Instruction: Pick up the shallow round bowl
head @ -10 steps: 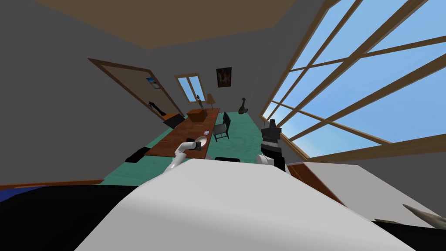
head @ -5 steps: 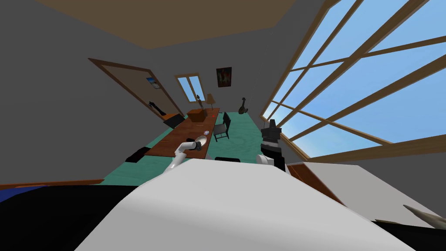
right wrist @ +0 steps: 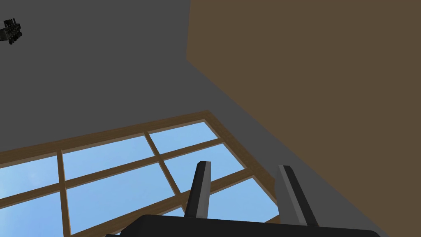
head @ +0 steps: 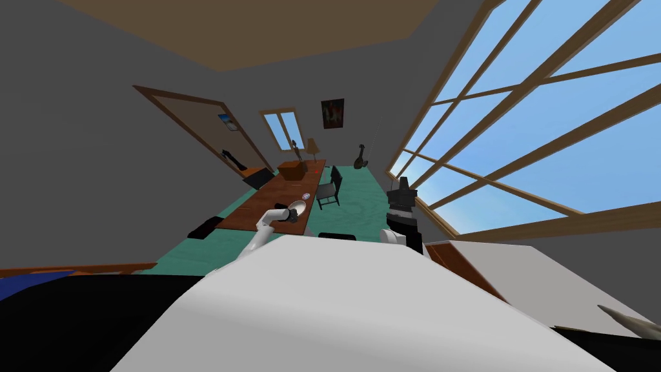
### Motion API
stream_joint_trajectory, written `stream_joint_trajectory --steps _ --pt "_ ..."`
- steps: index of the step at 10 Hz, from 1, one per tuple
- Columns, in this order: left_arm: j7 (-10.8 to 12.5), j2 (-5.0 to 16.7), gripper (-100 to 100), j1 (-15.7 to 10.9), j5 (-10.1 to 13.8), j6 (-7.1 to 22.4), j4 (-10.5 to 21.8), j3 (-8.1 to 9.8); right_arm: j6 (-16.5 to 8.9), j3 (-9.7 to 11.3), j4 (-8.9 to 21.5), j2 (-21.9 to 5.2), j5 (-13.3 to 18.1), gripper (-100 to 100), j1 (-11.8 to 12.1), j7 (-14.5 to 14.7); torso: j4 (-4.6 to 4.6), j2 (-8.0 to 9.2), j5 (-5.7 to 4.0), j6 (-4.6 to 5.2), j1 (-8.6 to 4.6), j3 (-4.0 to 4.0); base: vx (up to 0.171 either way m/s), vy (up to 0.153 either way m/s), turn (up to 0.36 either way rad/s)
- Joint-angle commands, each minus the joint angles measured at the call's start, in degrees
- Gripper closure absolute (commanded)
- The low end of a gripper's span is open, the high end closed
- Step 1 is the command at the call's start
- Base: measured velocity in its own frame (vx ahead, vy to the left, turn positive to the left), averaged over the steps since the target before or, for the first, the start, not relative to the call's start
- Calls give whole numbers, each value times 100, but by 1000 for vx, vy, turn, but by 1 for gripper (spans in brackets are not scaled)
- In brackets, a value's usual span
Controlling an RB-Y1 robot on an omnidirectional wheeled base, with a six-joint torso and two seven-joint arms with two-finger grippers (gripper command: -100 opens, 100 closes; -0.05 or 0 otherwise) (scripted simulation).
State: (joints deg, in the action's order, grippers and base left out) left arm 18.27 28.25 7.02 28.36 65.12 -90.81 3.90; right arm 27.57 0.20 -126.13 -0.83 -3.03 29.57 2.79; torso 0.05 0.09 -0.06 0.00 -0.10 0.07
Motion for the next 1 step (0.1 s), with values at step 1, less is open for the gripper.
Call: stream_joint_trajectory --steps 1 --pt "0 0 0 0 0 0 0 0 0 0 0 0 0 0 0 0 0 0 0 0 0 0 0 0 0"
